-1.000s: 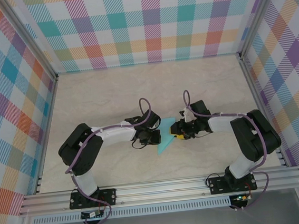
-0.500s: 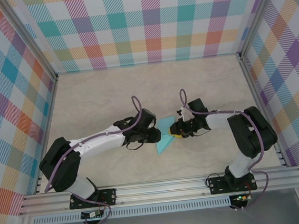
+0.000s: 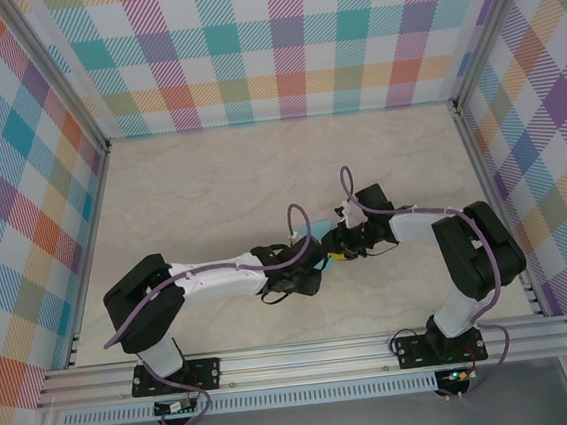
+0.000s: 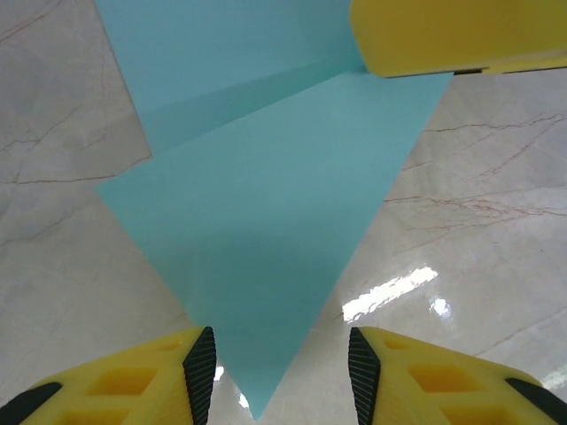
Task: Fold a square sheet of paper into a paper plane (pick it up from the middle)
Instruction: Fourth fold the wing at the center of the table.
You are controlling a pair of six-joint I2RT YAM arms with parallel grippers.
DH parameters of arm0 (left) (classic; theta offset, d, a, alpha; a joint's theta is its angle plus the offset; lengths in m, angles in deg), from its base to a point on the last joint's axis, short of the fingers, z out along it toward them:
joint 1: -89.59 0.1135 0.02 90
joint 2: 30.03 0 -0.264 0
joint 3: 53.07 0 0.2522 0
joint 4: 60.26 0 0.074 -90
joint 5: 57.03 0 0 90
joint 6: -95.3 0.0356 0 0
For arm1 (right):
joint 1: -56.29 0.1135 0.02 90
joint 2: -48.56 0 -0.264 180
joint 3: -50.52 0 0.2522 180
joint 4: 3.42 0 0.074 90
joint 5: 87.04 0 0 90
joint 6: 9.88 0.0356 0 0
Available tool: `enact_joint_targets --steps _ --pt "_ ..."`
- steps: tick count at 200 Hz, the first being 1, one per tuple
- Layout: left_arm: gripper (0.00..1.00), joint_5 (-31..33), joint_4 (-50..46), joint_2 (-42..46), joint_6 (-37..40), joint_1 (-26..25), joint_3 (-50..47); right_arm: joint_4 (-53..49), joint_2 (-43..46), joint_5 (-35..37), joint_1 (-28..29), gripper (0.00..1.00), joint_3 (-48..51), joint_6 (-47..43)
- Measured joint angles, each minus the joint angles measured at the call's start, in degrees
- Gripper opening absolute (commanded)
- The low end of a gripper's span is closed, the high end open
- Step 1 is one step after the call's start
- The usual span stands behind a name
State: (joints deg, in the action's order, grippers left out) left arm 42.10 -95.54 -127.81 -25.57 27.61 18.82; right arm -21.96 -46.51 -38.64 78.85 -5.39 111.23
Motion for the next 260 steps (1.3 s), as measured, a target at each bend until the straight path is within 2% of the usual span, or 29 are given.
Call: enact_joint_targets --steps 144,260 --pt "0.46 15.8 -5.2 -7.1 -3.5 -6.0 5.5 -1.6 0.0 0.2 0.0 0.29 -1.7 2.6" --pt "0.22 21.7 -6.0 -7.6 -5.6 -7.7 5.6 -2.4 0.0 0.2 0.0 0.29 -2.3 2.7"
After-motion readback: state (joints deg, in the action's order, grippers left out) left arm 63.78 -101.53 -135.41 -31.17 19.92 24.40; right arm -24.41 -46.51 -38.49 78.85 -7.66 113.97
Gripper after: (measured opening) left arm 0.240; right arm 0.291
